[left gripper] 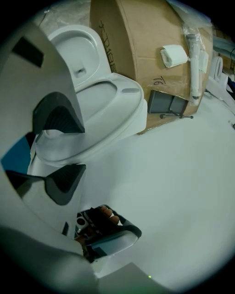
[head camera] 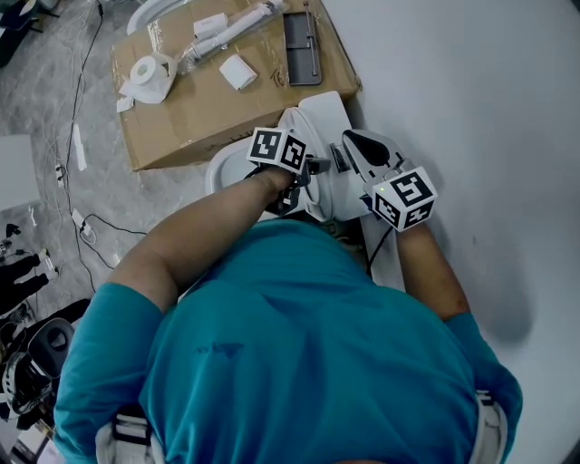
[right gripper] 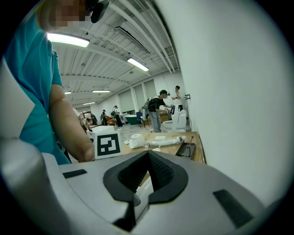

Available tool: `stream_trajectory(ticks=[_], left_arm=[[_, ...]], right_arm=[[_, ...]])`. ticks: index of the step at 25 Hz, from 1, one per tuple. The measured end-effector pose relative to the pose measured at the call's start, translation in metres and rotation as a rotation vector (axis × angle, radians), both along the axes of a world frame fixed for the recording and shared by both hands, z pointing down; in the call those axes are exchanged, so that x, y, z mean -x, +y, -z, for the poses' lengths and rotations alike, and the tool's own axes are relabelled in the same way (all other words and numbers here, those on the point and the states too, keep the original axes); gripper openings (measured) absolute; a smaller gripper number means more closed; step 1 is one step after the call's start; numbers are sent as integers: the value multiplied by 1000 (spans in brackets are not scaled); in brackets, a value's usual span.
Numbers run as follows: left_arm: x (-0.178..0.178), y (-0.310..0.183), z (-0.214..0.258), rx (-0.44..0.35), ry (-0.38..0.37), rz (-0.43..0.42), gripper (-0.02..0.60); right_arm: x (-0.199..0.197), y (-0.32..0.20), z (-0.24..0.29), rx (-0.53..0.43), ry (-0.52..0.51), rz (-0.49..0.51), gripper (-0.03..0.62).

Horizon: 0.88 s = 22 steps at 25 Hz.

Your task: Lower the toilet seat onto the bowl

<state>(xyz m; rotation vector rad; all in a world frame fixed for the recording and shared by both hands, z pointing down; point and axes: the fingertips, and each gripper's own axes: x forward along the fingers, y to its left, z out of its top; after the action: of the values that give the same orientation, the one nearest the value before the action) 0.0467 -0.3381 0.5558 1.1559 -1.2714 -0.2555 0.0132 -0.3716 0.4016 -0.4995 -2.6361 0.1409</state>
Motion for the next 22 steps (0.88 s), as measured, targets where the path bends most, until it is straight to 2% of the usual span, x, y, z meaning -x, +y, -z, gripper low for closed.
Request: stream_trajectory(ticks=[10, 22], left_arm=[[-3, 9, -1, -42, 48, 19, 221], [-2, 20, 0, -77, 72, 36, 221]], right_arm=[[4, 4, -18, 2, 35, 19, -11], [5, 13, -24, -5, 49, 28, -11]])
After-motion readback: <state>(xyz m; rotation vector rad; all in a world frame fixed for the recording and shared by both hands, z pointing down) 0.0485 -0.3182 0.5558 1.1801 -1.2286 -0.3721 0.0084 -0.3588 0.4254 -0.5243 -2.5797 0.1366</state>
